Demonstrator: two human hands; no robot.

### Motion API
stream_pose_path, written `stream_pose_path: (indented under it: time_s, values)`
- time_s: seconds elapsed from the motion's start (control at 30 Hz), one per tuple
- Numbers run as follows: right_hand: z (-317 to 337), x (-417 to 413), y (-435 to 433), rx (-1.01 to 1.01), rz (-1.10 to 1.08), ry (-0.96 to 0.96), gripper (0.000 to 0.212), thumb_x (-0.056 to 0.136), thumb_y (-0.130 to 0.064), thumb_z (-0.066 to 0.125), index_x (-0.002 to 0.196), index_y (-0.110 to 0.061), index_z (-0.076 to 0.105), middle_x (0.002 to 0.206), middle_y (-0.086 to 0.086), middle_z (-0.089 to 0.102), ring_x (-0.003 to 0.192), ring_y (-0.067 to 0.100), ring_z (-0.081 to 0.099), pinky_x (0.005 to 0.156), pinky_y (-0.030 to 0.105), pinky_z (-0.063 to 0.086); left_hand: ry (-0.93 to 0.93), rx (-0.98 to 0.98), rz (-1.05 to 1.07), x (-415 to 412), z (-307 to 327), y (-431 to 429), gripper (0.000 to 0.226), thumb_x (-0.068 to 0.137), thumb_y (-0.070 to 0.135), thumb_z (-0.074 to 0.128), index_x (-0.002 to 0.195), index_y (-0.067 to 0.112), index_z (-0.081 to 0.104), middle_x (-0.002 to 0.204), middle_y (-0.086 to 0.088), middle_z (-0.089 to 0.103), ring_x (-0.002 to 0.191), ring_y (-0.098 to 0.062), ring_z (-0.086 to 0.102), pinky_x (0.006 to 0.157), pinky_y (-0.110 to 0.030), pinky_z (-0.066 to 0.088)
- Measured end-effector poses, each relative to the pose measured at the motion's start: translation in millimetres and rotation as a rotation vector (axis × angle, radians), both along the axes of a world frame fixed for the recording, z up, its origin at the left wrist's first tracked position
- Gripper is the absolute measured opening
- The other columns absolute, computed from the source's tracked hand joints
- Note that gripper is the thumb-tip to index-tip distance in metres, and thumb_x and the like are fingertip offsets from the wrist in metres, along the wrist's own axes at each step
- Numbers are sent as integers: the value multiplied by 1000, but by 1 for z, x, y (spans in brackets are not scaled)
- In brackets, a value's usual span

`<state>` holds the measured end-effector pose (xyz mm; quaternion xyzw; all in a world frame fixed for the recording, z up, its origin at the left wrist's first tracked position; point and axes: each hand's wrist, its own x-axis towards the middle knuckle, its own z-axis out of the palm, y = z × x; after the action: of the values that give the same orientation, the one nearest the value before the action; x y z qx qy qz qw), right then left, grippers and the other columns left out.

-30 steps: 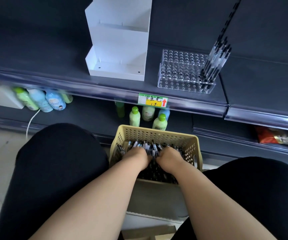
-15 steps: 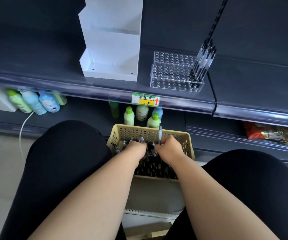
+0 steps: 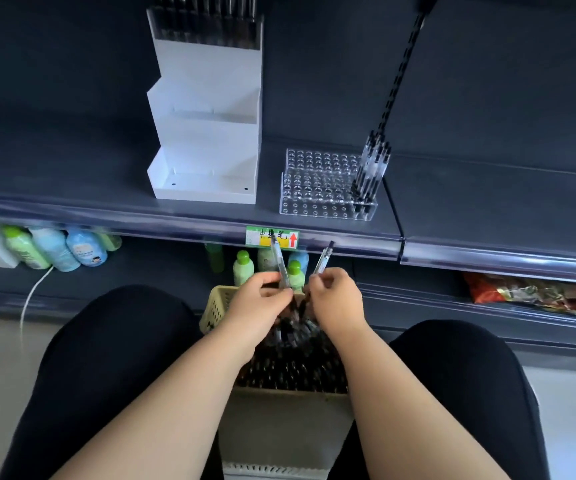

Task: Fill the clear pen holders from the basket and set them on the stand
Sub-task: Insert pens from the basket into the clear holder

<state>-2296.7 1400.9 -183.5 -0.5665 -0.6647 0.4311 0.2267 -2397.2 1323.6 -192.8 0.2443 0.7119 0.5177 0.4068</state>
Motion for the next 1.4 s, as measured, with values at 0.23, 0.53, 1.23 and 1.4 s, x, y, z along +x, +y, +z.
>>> stream_pose_path:
  time_s: [0.23, 0.53, 1.23, 1.4]
  values:
    - [31, -7, 33, 178, -19, 177, 24, 88, -13, 51, 100, -23, 33, 77, 6, 68, 69, 23, 64, 56, 32, 48, 98, 159, 20, -25, 34, 30, 33, 82, 9, 66, 107, 26, 52, 93, 9, 67, 83, -6, 64, 60, -22, 48]
    - [121, -26, 111, 430, 42, 351, 19, 93, -30, 43, 75, -26, 44, 64, -14, 68, 55, 15, 65, 51, 36, 48, 252, 420, -69, -56, 98, 106, 14, 69, 37, 60, 83, 36, 56, 83, 10, 67, 72, -10, 66, 69, -33, 54]
    - [137, -20, 193, 792, 31, -68, 11, 86, -20, 59, 92, -28, 63, 77, -19, 56, 70, -2, 53, 61, 1, 34, 265, 565, -59, -93, 69, 167, 22, 78, 53, 58, 98, 44, 58, 97, 6, 73, 89, -17, 71, 85, -38, 49]
    - [131, -19, 192, 825, 18, -84, 12, 84, -18, 62, 94, -25, 64, 78, -17, 58, 69, -4, 52, 63, 1, 36, 243, 461, -22, -106, 65, 176, 17, 77, 45, 64, 94, 43, 63, 98, 10, 71, 88, -11, 67, 84, -35, 48]
